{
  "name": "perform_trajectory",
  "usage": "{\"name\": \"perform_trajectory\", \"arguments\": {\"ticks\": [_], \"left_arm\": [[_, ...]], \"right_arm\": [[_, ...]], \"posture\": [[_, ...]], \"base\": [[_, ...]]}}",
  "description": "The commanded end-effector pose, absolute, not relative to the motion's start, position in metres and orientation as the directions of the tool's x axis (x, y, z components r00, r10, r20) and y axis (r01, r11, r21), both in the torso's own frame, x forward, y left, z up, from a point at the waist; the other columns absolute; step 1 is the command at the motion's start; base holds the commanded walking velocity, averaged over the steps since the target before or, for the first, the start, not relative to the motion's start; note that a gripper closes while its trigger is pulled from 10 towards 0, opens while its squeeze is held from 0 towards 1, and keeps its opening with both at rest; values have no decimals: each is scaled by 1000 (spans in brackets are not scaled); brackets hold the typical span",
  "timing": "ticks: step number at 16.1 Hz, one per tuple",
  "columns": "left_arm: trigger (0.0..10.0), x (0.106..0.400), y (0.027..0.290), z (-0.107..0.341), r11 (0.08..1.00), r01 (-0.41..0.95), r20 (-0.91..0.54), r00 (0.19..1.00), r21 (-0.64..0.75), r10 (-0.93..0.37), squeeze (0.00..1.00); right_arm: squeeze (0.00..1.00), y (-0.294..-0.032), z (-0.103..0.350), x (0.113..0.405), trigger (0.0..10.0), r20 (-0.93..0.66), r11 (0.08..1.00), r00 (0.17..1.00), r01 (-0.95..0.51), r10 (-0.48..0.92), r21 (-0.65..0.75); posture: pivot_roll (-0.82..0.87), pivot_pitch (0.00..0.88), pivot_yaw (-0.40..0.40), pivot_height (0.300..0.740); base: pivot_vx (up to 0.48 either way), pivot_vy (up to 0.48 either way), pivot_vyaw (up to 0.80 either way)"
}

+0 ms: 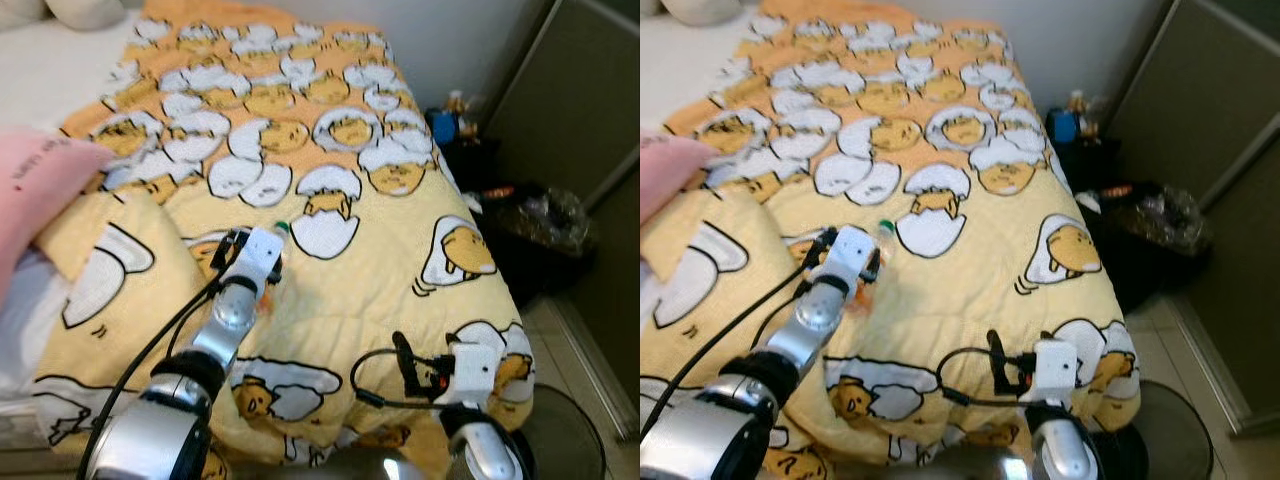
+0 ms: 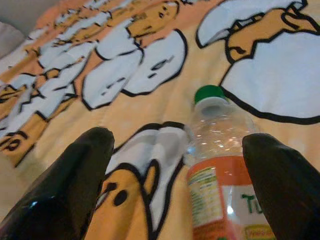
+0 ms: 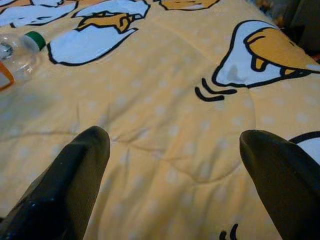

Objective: Clean up the room

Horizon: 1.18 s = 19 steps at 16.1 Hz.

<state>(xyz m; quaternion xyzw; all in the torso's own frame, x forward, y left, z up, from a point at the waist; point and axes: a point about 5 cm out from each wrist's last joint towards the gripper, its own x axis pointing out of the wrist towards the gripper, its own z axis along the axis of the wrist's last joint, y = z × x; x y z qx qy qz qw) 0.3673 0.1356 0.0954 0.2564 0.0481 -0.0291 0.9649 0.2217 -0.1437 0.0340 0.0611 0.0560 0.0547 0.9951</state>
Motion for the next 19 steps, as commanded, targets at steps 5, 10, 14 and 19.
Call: {"name": "perform_trajectory", "arguments": {"ticks": [5,10,14,19], "left_arm": [[10000,357,131,68,852,198,-308,950,484,-46,0],[10000,356,138,63,842,198,-352,936,501,-11,0],[0,354,134,60,844,211,-373,928,494,-14,0],[0,350,135,55,895,184,-367,930,406,-25,0]], "right_arm": [[0,-144,34,202,10000,-158,988,980,-101,120,118],[0,-146,36,196,10000,-179,990,979,-79,100,120],[0,-147,39,196,10000,-181,990,978,-79,100,119],[0,-150,36,200,10000,-205,989,975,-61,88,135]], "posture": [[-96,266,-65,740],[-115,280,-62,740],[-122,278,-66,740],[-107,270,-67,740]], "base": [[0,0,0],[0,0,0],[0,0,0],[0,0,0]]}}
